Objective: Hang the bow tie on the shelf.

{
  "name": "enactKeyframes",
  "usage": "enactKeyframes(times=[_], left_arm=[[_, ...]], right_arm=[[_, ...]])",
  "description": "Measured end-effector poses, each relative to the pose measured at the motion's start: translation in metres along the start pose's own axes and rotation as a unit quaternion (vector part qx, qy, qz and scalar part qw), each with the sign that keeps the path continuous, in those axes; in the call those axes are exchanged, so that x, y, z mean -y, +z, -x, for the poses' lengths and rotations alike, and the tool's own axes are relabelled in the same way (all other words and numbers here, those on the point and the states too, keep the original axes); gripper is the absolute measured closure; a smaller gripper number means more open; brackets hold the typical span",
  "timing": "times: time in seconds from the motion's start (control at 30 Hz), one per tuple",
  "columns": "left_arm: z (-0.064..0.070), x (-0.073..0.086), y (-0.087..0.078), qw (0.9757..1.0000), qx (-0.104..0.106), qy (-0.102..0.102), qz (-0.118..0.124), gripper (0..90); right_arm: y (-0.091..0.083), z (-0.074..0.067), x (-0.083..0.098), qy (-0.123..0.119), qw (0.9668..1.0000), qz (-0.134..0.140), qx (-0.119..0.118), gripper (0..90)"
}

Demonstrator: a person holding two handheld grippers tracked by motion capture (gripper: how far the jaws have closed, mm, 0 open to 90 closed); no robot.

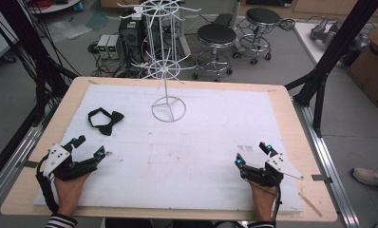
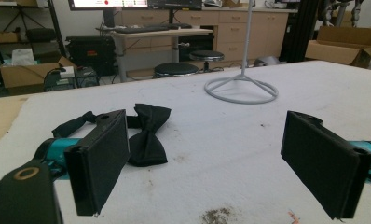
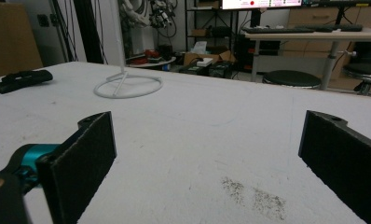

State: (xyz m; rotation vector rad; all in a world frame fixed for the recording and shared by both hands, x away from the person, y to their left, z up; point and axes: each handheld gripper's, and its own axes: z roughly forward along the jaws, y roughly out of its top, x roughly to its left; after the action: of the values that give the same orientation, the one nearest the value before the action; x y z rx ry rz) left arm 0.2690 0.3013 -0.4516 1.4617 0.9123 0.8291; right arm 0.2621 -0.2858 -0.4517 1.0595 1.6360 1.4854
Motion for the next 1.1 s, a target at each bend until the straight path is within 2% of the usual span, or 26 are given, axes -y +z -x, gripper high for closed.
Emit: enactKeyframes(times=[0.17, 0.6, 1.1], left_arm=[[0.0002, -0.0002, 0.0003, 1.0000, -0.002, 0.002, -0.002, 15.6], [-0.0004, -0.0007, 0.0016, 0.9997, -0.019, -0.009, -0.009, 15.5], [-0.0006, -0.0015, 0.0035, 0.9995, -0.022, -0.011, -0.019, 15.5]], right_arm=[[-0.0003, 0.0008, 0.0002, 0.003, 1.0000, 0.002, -0.001, 2.9], [-0.0004, 0.0004, 0.0001, 0.003, 1.0000, 0.003, -0.001, 2.9], [-0.0004, 0.0001, 0.0002, 0.003, 1.0000, 0.001, 0.000, 2.9]])
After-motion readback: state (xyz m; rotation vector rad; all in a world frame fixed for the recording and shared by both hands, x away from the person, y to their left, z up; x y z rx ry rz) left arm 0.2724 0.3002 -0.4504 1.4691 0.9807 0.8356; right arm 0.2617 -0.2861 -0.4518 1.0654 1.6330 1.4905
